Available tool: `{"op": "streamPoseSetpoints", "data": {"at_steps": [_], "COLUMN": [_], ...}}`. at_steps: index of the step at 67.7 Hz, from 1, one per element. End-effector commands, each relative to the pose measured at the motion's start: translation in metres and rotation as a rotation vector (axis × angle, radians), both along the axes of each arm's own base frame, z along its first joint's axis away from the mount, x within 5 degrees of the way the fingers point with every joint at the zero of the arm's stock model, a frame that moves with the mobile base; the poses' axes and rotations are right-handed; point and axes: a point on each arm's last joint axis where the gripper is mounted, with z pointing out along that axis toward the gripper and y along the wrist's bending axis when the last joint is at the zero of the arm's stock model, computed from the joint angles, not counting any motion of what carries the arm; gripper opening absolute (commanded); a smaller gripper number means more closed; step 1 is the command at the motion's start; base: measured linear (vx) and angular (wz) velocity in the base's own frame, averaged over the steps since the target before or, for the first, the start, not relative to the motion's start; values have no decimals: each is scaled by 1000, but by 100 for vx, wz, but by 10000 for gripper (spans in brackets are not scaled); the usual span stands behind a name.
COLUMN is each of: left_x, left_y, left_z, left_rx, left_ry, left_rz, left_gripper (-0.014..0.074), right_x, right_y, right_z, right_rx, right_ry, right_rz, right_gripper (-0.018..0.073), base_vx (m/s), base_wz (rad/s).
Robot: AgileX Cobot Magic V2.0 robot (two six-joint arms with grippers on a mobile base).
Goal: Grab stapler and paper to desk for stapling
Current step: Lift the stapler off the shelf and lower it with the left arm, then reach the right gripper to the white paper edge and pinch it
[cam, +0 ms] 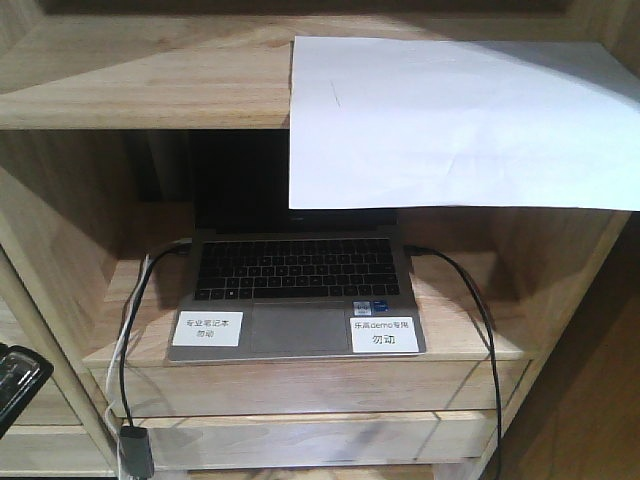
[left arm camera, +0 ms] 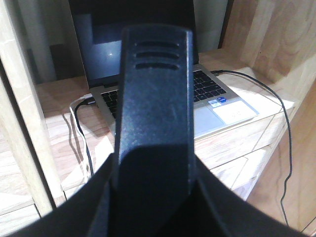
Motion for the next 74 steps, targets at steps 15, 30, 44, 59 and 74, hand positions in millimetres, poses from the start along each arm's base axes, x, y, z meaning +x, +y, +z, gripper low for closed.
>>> {"op": "streamPoseSetpoints", "data": {"at_steps": [15,30,44,59,74], "left_x": [2,2,2,2,2], "left_y": [-1,-1,-1,-1,-1], "left_z": [19,19,19,19,19], "left_rx": [-77,-77,-77,-77,-77], "left_ry": [-119,-119,-119,-119,-119], "left_rz": [9,9,9,9,9], "left_gripper": [-7,-7,-7,-7,-7], "right_x": [-2,-2,-2,-2,-2], "right_y": [0,0,0,1,1], "right_z": [6,6,6,8,4], "right_rx": [-1,-1,-1,517,1029], "right_ry": [-83,-83,-84,-80,-17], "right_rz": [0,0,0,78,127], "right_gripper": [-9,-9,-9,-9,-9], "base_vx": [0,0,0,0,0], "base_wz": [0,0,0,0,0]}}
